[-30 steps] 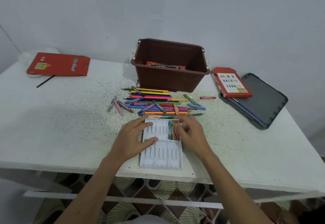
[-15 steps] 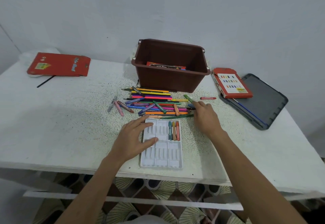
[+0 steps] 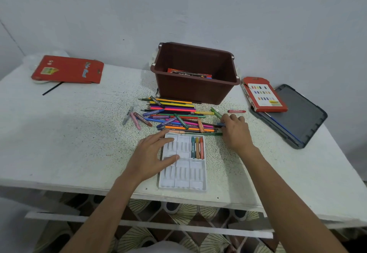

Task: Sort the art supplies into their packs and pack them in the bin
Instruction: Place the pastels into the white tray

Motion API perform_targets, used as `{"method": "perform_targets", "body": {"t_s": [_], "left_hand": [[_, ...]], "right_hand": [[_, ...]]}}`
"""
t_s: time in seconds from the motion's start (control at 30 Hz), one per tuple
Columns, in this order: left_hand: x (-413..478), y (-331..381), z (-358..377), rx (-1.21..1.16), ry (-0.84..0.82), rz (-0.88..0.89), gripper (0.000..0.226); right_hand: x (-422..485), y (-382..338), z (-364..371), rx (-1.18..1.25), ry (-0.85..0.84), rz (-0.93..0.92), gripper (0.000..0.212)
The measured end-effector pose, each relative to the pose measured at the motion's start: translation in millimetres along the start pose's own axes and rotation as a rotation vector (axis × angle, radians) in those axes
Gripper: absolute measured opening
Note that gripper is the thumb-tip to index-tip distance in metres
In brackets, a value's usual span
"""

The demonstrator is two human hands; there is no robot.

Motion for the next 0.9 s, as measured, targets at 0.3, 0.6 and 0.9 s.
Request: {"method": "perform_targets", "body": {"t_s": [0.3, 0.6, 0.9], "left_hand": [[0.5, 0.0, 0.1, 0.001, 0.005, 0.003, 0.071], [1.4, 2.5, -0.7, 0.022, 0.009, 0.009, 0.070], [1.3, 2.2, 0.0, 0.026, 0.004, 0.003, 0.071]], "right_hand": [[-17.4, -7.9, -34.4, 0.566, 0.181, 0.109, 0.017], [-58.4, -74.2, -12.3, 1.008, -0.120, 0.122, 0.023], [-60.0, -88.4, 1.1, 0.658, -0.089, -0.042, 0.045]]}}
Point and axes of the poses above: each hand's wrist, its own x-axis towards the middle knuckle, its own z-axis out of the palm, y = z × x, the point moved 8 cm from there along x, towards the middle knuckle, and after that the axes turned 2 degrees about y, right-handed, at the moved point
